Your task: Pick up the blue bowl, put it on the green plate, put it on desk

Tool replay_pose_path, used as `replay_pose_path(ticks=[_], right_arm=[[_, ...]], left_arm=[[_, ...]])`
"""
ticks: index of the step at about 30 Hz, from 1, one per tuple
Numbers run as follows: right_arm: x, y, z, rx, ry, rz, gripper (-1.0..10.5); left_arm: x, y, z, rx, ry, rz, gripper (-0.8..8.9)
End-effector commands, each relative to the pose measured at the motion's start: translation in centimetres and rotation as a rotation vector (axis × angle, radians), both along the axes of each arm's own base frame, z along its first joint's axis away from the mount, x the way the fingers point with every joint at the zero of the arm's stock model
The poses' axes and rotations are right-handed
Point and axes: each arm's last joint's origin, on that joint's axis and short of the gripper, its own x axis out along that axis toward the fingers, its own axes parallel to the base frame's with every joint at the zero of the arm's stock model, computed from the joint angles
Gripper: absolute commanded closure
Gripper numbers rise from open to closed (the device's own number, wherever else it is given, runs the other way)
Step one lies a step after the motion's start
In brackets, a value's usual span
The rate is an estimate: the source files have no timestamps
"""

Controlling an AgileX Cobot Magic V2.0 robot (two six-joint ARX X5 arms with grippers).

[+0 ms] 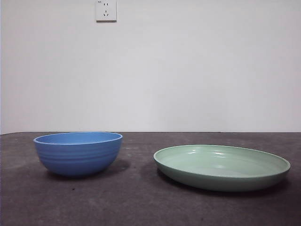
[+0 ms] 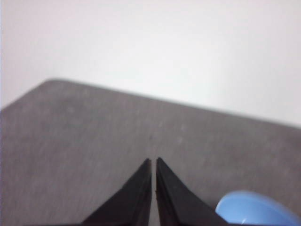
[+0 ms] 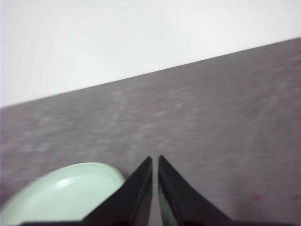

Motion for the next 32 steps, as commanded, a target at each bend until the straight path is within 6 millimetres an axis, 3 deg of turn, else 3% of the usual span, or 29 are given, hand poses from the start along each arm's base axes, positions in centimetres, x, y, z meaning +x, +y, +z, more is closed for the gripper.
replay_pose_path(ticks=[1,8,15,24,32], right_arm=[[-0.3,0.2,1.5,0.085,-0.002,0.05,9.3],[-1.0,0.5,6.0,0.092,0.019,0.14,9.3],[-1.0,0.7,10.4,0.105,0.073,0.195,9.3],[0.9,0.9,14.7,0.093,0.156,0.401,9.3],[3.4,1.0,17.1,0.057,0.206,0.525,9.3]], left_arm=[[-0.5,0.0,2.2,-0.03,-0.005,-0.002,7.96],[-0.9,-0.1,7.0,-0.019,0.071,-0.025,7.96],[0.2,-0.5,10.8,-0.023,0.088,-0.171,7.96],[2.6,-1.3,12.5,-0.054,0.251,-0.392,7.96],[5.3,-1.9,13.5,-0.108,0.373,-0.592,7.95]])
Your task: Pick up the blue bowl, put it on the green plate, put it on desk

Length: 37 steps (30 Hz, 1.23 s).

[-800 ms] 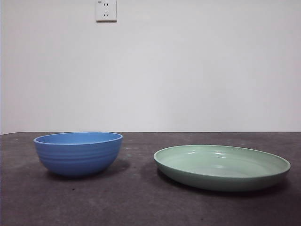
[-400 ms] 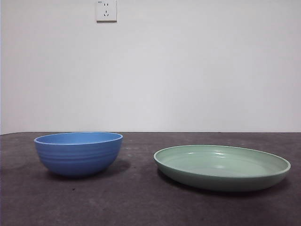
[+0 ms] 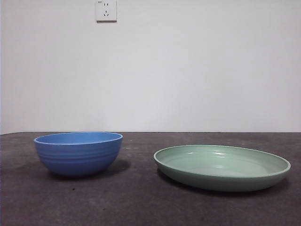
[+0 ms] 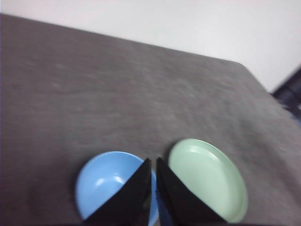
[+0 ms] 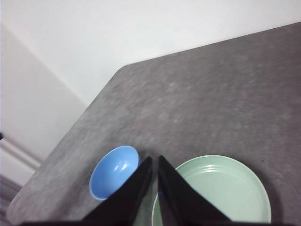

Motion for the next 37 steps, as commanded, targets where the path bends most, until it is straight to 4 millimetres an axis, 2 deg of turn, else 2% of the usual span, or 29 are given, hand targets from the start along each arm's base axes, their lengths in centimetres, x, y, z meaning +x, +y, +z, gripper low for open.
replay_pose_path(ticks=[1,6,10,15,20,22,24,26,28,30,31,37], right_arm=[[0.8,0.1,0.9,-0.056,-0.037,0.053,9.3],[2.4,0.5,0.5,-0.082,0.034,0.106,9.3],[3.7,1.0,-0.3,-0.085,0.088,0.15,9.3],[4.6,1.3,-0.9,-0.088,0.128,0.157,9.3],[4.7,1.3,-1.0,-0.087,0.136,0.158,9.3],[4.8,1.3,-1.0,-0.089,0.133,0.157,9.3],[4.8,1.3,-1.0,-0.089,0.133,0.157,9.2],[4.8,1.2,-1.0,-0.09,0.134,0.153,7.8],[4.8,1.2,-1.1,-0.096,0.136,0.142,5.2],[4.8,1.2,-1.1,-0.099,0.14,0.133,3.6],[4.8,1.2,-1.1,-0.099,0.139,0.134,3.2],[4.8,1.2,-1.1,-0.096,0.14,0.137,3.2]], left_arm=[[1.0,-0.2,1.0,-0.026,0.003,-0.058,7.95],[2.6,-0.6,1.1,-0.04,0.039,-0.116,7.94],[3.3,-0.8,0.7,0.028,0.01,-0.155,7.94],[3.6,-0.8,0.5,0.052,0.004,-0.164,7.83],[3.6,-0.8,0.5,0.052,0.003,-0.164,7.72],[3.6,-0.8,0.6,0.052,0.002,-0.164,7.03],[3.6,-0.8,0.6,0.053,0.002,-0.164,5.73],[3.6,-0.8,0.6,0.053,0.002,-0.164,4.27],[3.6,-0.8,0.6,0.053,0.002,-0.164,2.89],[3.6,-0.8,0.6,0.052,0.003,-0.164,2.45],[3.6,-0.8,0.5,0.051,0.004,-0.163,2.46],[3.6,-0.8,0.5,0.025,0.036,-0.152,2.51]])
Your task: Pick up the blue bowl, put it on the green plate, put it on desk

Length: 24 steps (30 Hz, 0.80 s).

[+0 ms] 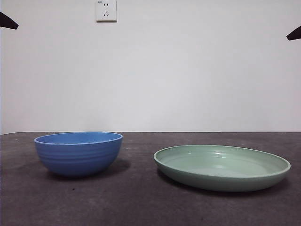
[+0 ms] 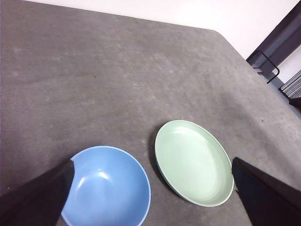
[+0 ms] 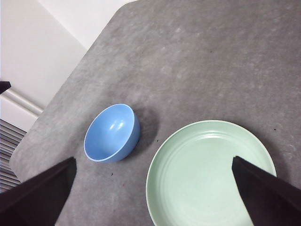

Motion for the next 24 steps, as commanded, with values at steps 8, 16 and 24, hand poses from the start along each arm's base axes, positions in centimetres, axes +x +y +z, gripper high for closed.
replay_pose_path(ticks=[8,16,24], right_arm=[[0.2,0.0,0.5,-0.003,-0.024,0.005,3.2],[0.2,0.0,0.5,0.007,-0.011,-0.002,3.2],[0.2,0.0,0.5,0.008,-0.01,-0.004,3.2]], left_arm=[[0.5,0.1,-1.2,0.028,0.186,0.068,2.56],[3.7,-0.1,-4.6,0.068,0.414,0.076,2.56],[7.5,-0.2,-9.2,0.142,0.627,0.118,2.56]])
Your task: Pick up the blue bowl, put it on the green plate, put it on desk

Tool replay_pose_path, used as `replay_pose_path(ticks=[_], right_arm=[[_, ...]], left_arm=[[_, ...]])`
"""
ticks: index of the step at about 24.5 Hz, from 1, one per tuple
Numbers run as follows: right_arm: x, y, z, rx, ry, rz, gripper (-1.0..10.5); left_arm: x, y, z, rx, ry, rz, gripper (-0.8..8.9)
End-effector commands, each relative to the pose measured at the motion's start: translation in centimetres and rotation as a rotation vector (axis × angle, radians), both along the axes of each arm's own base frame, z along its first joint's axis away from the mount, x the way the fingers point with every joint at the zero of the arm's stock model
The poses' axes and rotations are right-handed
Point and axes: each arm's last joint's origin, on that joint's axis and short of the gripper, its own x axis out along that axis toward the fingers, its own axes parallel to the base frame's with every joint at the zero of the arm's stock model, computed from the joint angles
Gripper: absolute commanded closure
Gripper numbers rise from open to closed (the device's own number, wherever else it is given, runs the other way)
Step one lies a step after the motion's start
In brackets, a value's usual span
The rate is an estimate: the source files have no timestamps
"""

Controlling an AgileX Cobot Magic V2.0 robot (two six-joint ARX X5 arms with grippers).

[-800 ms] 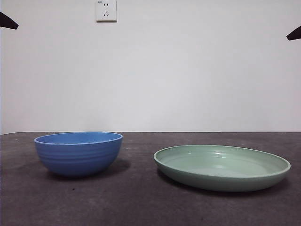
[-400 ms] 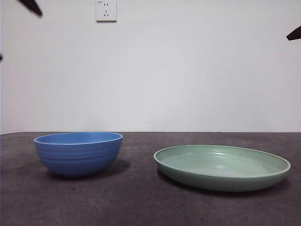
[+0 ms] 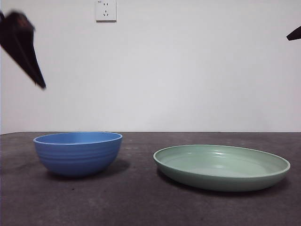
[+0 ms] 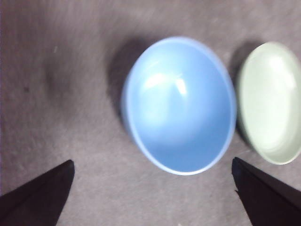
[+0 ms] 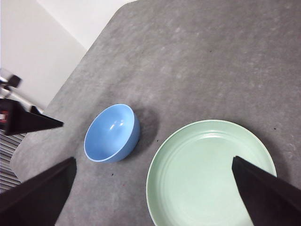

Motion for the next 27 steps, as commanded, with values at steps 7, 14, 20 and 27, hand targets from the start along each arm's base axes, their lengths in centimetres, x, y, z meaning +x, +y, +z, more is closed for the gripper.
replay_pose_path(ticks=[7,14,20,27], right_arm=[[0.2,0.0,0.5,0.004,-0.014,-0.002,3.2],[0.2,0.0,0.5,0.004,-0.015,-0.001,3.2],[0.2,0.0,0.5,0.004,-0.015,-0.002,3.2],[0.2,0.0,0.5,0.004,-0.014,-0.002,3.2]], left_arm=[[5.2,-1.2,-4.2,0.103,0.156,-0.037,2.61],[7.7,-2.3,-4.7,0.111,0.144,-0.059,4.16],[7.7,-3.3,-4.5,0.185,0.132,-0.065,5.08],[7.7,-4.3,-5.1,0.192,0.145,-0.105,5.7]])
